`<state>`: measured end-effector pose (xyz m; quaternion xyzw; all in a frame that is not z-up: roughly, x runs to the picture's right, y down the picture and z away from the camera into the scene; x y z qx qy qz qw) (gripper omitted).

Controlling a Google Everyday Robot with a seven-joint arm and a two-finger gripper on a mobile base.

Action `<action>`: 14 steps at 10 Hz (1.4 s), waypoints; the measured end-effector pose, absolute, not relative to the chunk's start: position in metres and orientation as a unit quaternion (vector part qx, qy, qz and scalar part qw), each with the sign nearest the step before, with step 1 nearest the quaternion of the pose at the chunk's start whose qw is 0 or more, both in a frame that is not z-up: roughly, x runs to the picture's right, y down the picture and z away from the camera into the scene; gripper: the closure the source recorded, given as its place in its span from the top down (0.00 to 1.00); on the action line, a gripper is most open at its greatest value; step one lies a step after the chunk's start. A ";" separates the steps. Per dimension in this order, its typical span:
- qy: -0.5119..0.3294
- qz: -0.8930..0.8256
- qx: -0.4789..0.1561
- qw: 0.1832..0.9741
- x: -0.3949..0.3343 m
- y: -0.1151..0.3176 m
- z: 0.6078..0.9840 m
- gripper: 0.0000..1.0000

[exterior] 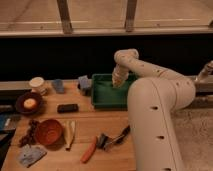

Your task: Place fork in plastic cup

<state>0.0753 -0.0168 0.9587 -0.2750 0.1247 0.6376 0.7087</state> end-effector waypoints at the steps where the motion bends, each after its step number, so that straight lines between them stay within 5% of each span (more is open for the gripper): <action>1: 0.117 0.635 -0.288 0.707 0.068 -0.013 0.966 0.00; 3: 0.107 0.629 -0.304 0.707 0.054 -0.009 0.973 0.10; 7: 0.093 0.622 -0.333 0.702 0.040 0.001 0.985 0.48; 9: 0.086 0.619 -0.341 0.702 0.033 0.002 0.988 0.55; 11: 0.079 0.616 -0.346 0.703 0.027 0.001 0.990 0.74; 13: 0.081 0.615 -0.335 0.709 0.025 -0.001 0.988 0.73; 14: 0.085 0.616 -0.325 0.713 0.025 -0.004 0.984 0.63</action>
